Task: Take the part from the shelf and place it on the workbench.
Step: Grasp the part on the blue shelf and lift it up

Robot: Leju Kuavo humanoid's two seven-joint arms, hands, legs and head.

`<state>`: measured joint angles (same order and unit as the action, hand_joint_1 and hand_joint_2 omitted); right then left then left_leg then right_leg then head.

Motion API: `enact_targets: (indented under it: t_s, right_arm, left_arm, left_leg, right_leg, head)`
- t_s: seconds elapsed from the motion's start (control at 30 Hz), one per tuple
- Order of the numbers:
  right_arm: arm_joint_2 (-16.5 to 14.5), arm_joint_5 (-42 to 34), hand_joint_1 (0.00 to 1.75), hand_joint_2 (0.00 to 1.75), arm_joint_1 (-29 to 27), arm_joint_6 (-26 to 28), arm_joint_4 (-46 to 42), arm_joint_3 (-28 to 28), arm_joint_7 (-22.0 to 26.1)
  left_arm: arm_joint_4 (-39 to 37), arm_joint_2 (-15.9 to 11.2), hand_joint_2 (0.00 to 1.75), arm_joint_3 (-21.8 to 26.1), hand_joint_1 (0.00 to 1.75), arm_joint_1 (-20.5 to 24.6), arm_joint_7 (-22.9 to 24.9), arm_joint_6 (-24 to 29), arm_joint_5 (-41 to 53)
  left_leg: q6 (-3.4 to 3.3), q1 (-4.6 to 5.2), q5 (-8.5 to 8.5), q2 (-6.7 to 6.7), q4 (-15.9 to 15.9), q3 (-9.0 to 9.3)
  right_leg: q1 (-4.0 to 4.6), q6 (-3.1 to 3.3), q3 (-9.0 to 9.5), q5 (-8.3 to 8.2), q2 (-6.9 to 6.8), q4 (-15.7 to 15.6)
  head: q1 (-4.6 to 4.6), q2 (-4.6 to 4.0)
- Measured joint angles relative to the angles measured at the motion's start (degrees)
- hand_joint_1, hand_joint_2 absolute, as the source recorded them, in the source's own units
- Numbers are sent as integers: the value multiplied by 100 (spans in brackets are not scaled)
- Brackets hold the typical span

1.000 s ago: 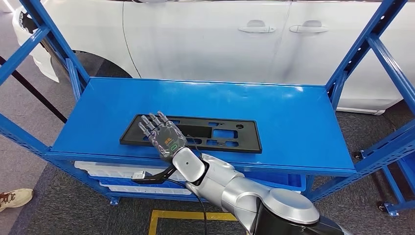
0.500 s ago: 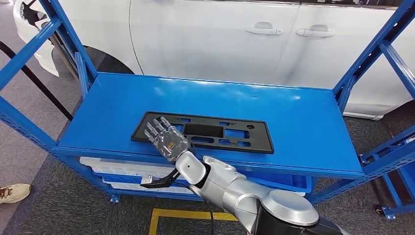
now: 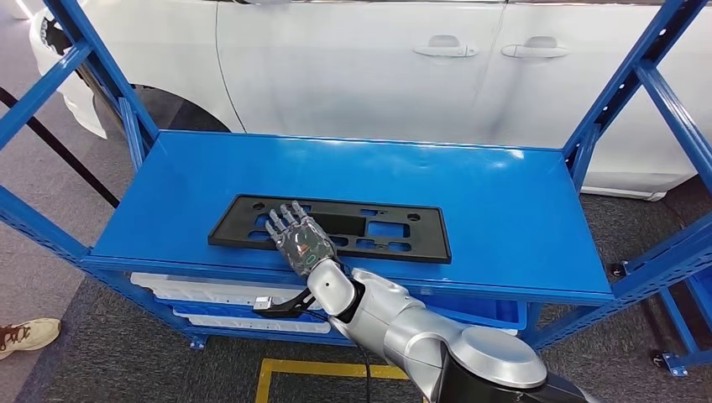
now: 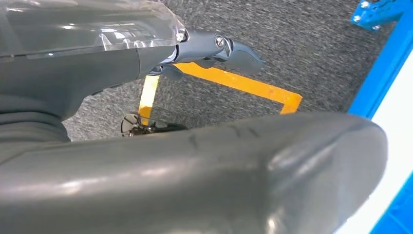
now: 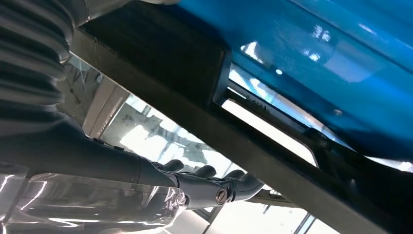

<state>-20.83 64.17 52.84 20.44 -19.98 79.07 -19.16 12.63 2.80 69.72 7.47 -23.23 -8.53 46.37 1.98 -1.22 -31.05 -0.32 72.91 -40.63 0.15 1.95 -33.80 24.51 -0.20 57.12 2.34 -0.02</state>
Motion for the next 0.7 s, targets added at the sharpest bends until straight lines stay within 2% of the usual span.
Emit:
enact_targets:
  t_s: [0.03,0.07,0.13,0.17,0.27,0.3,0.33,0.37,0.43,0.47,0.5,0.53,0.6,0.63,0.67,0.7]
  right_arm:
    - [-1,-23,0,175,1,-39,2,-9,-37]
    - [-4,-58,0,175,7,-90,2,-28,-90]
    - [-9,-150,0,175,34,-191,1,-91,-204]
    - [-11,-199,0,175,51,-228,1,-131,-246]
    - [-10,-331,0,175,105,-294,11,-256,-295]
    - [-9,-367,2,175,129,-304,22,-299,-298]
    - [-8,-398,19,175,156,-307,39,-342,-298]
    - [-5,-427,51,175,178,-307,63,-385,-297]
    - [5,-478,124,175,196,-321,132,-459,-292]
    - [13,-500,144,175,194,-337,169,-490,-291]
    - [21,-519,150,175,192,-360,204,-520,-293]
    - [28,-540,150,175,194,-383,233,-552,-302]
    - [32,-586,156,175,214,-413,284,-633,-335]
    - [32,-608,162,175,228,-418,312,-679,-349]
    - [32,-621,168,175,241,-420,345,-722,-356]
    - [34,-627,175,175,252,-419,377,-762,-358]
  left_arm:
    - [0,-2,0,0,0,-4,-1,2,-2]
    - [0,-7,0,0,0,-4,-4,3,-4]
    - [0,-16,0,-1,0,6,-15,4,-9]
    - [0,-19,0,-2,0,7,-22,3,-9]
    - [0,-21,0,-2,0,2,-27,3,-3]
    - [0,-22,0,-3,0,7,-23,3,2]
    - [0,-22,0,-3,0,15,-19,3,7]
    - [0,-22,0,-4,0,23,-14,4,10]
    - [0,-26,0,-4,0,29,-6,8,11]
    - [0,-28,0,-4,0,27,-3,9,10]
    - [0,-29,0,-4,0,24,-1,9,9]
    - [0,-30,0,-4,0,23,1,9,8]
    - [-2,-25,0,-4,0,27,-1,9,4]
    - [-3,-21,0,-4,0,30,-3,9,2]
    - [-5,-17,0,-4,0,31,-5,9,-1]
    - [-7,-14,0,-4,0,30,-8,9,-2]
  left_leg:
    - [0,0,158,2,-218,109]
    - [-4,-1,351,8,-602,298]
    - [-45,18,555,17,-1246,620]
    - [-76,30,571,18,-1393,690]
    - [-182,37,580,6,-1432,690]
    - [-215,30,595,6,-1443,688]
    - [-244,21,610,6,-1454,684]
    - [-266,17,619,8,-1458,678]
    - [-286,18,624,9,-1456,660]
    - [-287,18,625,7,-1455,655]
    - [-287,19,625,3,-1454,655]
    - [-286,22,625,-2,-1453,659]
    - [-276,32,621,-11,-1454,671]
    - [-260,40,620,-14,-1454,670]
    - [-236,41,622,-14,-1455,663]
    - [-205,37,627,-14,-1463,656]
  right_leg:
    - [2,-4,-3,10,1,21]
    - [2,-16,-4,26,2,48]
    - [23,-59,-25,59,5,107]
    - [33,-84,-38,66,7,128]
    - [30,-162,-60,71,11,151]
    - [23,-196,-91,130,13,222]
    - [15,-230,-167,248,16,392]
    - [3,-260,-299,419,20,679]
    - [-15,-292,-668,769,20,1452]
    - [-24,-296,-803,836,20,1722]
    - [-29,-290,-842,788,20,1785]
    - [-31,-272,-766,635,21,1609]
    - [-9,-191,-385,231,26,803]
    - [7,-155,-221,99,25,445]
    - [25,-128,-122,35,24,218]
    - [38,-114,-92,36,23,133]
  head:
    - [0,0]
    - [0,0]
    - [-1,0]
    - [-1,0]
    - [-2,0]
    - [-2,0]
    - [-2,0]
    - [-2,0]
    - [-2,0]
    - [-2,0]
    - [-2,0]
    - [-2,0]
    - [-2,0]
    - [-2,0]
    - [-2,0]
    - [-2,0]
